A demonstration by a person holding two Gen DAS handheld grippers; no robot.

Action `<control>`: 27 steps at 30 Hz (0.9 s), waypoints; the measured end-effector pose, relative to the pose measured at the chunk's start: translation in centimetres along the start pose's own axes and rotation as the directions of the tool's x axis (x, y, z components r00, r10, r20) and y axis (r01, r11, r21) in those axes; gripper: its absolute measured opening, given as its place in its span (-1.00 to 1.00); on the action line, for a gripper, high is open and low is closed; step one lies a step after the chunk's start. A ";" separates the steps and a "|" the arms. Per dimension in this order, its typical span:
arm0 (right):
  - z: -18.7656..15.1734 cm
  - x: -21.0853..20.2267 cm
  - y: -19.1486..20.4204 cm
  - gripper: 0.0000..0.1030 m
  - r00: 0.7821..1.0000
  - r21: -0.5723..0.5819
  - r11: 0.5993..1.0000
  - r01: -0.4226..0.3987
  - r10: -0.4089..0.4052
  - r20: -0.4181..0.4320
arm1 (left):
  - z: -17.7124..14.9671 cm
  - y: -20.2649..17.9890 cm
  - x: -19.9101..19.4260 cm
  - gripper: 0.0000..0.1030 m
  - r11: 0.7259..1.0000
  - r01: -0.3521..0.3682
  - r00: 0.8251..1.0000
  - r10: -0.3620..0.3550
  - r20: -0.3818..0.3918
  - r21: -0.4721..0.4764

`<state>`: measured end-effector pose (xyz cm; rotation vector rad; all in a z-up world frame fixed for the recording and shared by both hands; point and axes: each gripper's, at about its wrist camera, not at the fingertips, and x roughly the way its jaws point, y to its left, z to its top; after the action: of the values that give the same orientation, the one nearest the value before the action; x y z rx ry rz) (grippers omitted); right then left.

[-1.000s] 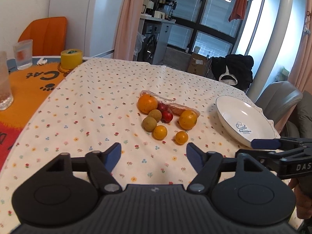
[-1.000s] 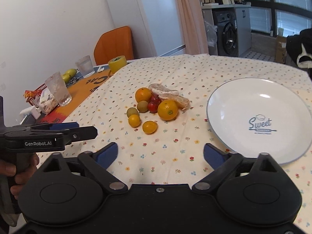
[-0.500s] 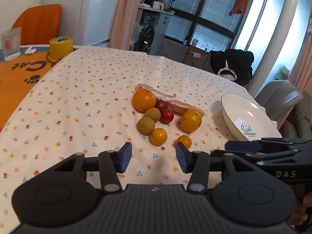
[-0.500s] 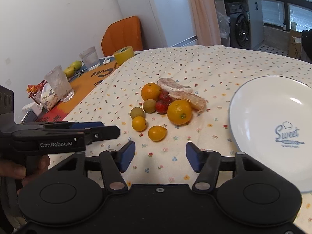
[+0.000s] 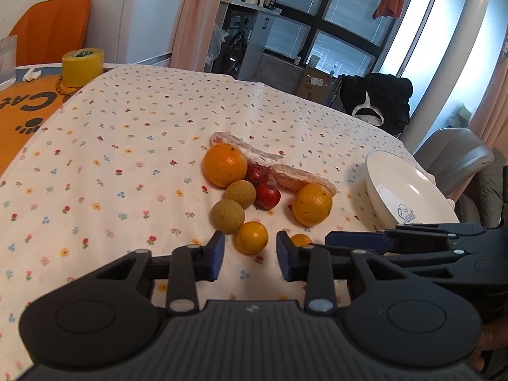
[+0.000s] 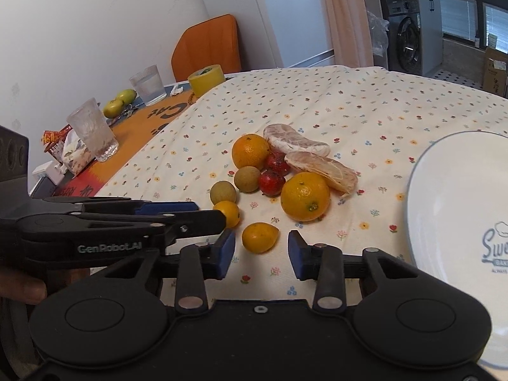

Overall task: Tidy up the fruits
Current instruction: 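Grasp a small orange kumquat with the right tool while the left tool grasps another kumquat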

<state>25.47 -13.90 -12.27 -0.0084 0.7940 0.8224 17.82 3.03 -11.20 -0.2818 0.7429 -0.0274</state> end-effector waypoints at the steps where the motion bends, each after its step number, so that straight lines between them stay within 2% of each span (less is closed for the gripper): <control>1: 0.0 0.2 -0.1 -0.27 1.000 0.006 1.000 -0.001 0.001 -0.003 | 0.1 0.0 0.2 -0.37 1.000 -0.002 1.000 0.002 -0.003 0.000; 7: 0.2 1.0 -0.5 -0.35 1.000 0.014 1.000 -0.020 0.020 -0.015 | 0.1 0.4 1.0 -0.38 1.000 -0.002 1.000 0.002 -0.025 -0.016; 12: 0.1 1.4 -0.7 -0.52 1.000 0.018 1.000 -0.023 0.023 -0.017 | 0.2 0.2 1.3 -0.39 1.000 -0.003 1.000 0.003 -0.024 -0.002; 16: 0.1 0.7 -0.7 -0.52 1.000 0.014 1.000 -0.025 0.025 -0.004 | 0.3 -0.2 1.5 -0.39 1.000 0.005 1.000 -0.005 -0.022 0.007; 19: 0.0 0.0 -0.6 -0.52 1.000 0.011 1.000 -0.013 0.013 0.005 | 0.1 -0.5 1.7 -0.57 1.000 -0.005 1.000 0.005 -0.020 0.013; 27: -0.5 -1.8 -1.0 -0.52 0.999 0.022 1.000 0.009 -0.010 0.036 | -0.2 -1.6 0.0 -0.57 0.999 -0.019 1.000 0.018 0.011 0.036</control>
<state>25.05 -15.97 -11.77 0.0218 0.7682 0.8029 17.76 1.45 -10.93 -0.2401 0.7334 -0.0217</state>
